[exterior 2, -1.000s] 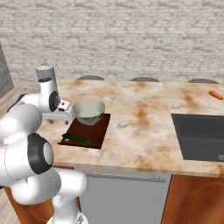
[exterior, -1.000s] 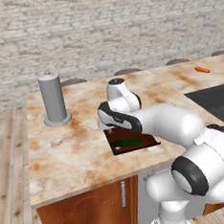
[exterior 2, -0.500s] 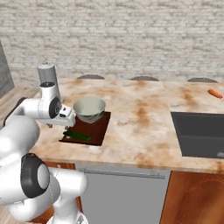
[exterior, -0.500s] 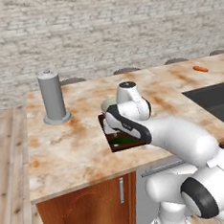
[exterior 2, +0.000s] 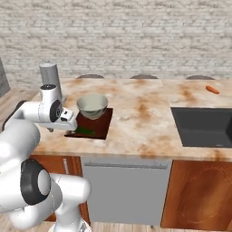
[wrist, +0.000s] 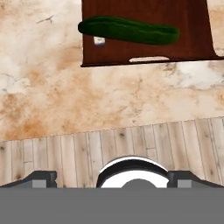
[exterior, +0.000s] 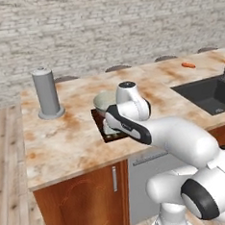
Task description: Place the two vegetables and bowl onto the tray for setting up a vegetable dip station.
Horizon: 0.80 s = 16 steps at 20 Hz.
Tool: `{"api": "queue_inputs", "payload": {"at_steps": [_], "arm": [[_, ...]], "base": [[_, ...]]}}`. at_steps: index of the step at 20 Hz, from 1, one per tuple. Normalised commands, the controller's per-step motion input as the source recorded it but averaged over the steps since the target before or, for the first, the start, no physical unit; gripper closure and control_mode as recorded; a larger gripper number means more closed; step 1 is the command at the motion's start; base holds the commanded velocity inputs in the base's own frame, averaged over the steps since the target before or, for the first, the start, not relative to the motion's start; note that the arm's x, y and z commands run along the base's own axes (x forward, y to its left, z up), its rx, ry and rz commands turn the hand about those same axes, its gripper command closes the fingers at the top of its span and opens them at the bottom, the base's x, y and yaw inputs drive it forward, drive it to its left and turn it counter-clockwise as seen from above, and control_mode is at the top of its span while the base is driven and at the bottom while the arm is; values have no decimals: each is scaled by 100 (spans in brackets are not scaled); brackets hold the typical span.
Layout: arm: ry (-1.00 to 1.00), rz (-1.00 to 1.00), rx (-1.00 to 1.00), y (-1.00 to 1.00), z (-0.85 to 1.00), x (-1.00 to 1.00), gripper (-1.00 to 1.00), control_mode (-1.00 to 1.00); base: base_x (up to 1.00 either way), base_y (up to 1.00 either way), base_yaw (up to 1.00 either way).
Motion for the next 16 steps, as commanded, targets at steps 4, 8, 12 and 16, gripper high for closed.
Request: {"api": "queue_inputs", "payload": {"at_steps": [4,8,12,16], "arm": [[0,0,0,0,0,0,-100,100],[0,0,0,0,0,0,-100,100],[0,0,0,0,0,0,-100,100],[0,0,0,0,0,0,-100,100]], "base": [[-23,57,-16],[-23,61,-14],[-24,61,-11],[-26,62,-10]]}}
